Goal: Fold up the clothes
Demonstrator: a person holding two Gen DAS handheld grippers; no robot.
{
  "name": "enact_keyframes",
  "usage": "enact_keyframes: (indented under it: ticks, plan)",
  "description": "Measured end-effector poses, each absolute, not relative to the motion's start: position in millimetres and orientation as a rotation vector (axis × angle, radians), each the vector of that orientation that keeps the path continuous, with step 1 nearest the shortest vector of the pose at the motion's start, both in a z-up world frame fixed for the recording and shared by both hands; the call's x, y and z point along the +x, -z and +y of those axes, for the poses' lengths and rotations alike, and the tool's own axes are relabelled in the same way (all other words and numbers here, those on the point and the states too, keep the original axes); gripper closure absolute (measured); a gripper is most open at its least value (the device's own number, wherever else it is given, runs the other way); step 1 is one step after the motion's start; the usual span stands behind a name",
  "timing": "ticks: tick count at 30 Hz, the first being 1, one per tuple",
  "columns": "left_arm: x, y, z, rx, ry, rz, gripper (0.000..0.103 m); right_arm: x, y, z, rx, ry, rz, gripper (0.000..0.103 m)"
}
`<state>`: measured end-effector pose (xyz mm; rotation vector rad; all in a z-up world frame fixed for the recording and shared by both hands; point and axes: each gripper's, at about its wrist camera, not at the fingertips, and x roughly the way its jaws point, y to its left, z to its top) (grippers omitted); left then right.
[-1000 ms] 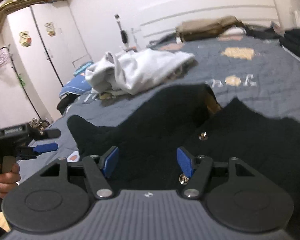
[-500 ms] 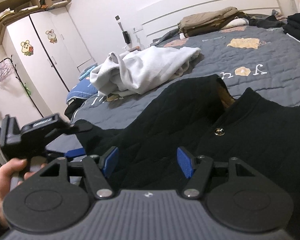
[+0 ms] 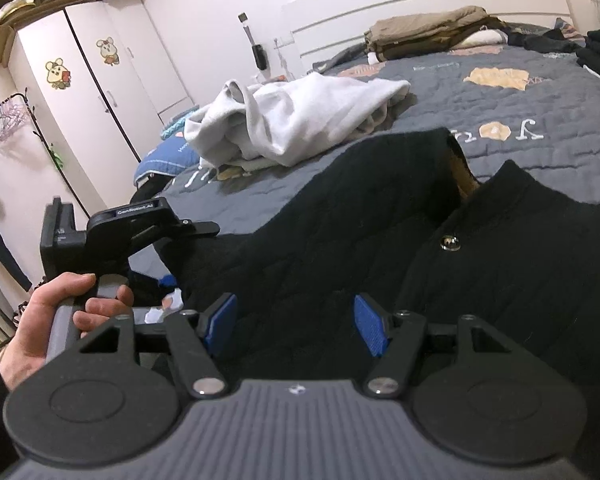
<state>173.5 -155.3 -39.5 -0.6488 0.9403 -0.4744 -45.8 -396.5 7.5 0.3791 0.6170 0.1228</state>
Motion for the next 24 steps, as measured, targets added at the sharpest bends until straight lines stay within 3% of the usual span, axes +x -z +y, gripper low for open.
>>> enact_keyframes:
  ticks: [2, 10, 13, 15, 17, 19, 21, 24]
  plan:
    - [165.7, 27.4, -161.7, -0.559, 0.508, 0.852, 0.082, -45.0, -6.3, -395.5, 0.375, -0.124, 0.622, 0.039]
    - [93.9, -40.4, -188.0, -0.095, 0.728, 0.310, 0.087, -46.1, -7.4, -395.4, 0.358, -0.135, 0.612, 0.039]
    - [99.4, -32.4, -187.9, -0.017, 0.701, 0.425, 0.077, -46.7, -8.3, -398.0, 0.363, -0.126, 0.608, 0.039]
    - [124.5, -8.3, -180.2, -0.047, 0.567, 0.705, 0.071, -45.7, -7.0, -399.3, 0.367, -0.119, 0.617, 0.039]
    - [145.0, 14.6, -165.8, -0.136, 0.453, 0.946, 0.052, -44.9, -6.1, -399.6, 0.367, -0.121, 0.624, 0.039]
    - [153.3, 31.5, -141.3, -0.311, 0.411, 1.088, 0.040, -44.1, -5.2, -399.8, 0.366, -0.123, 0.630, 0.039]
    - [151.2, 30.3, -125.2, -0.402, 0.395, 1.110, 0.033, -43.3, -4.3, -400.1, 0.365, -0.125, 0.637, 0.039]
    - [144.2, 19.4, -110.3, -0.474, 0.397, 1.042, 0.032, -42.5, -4.6, -399.8, 0.373, -0.127, 0.637, 0.039]
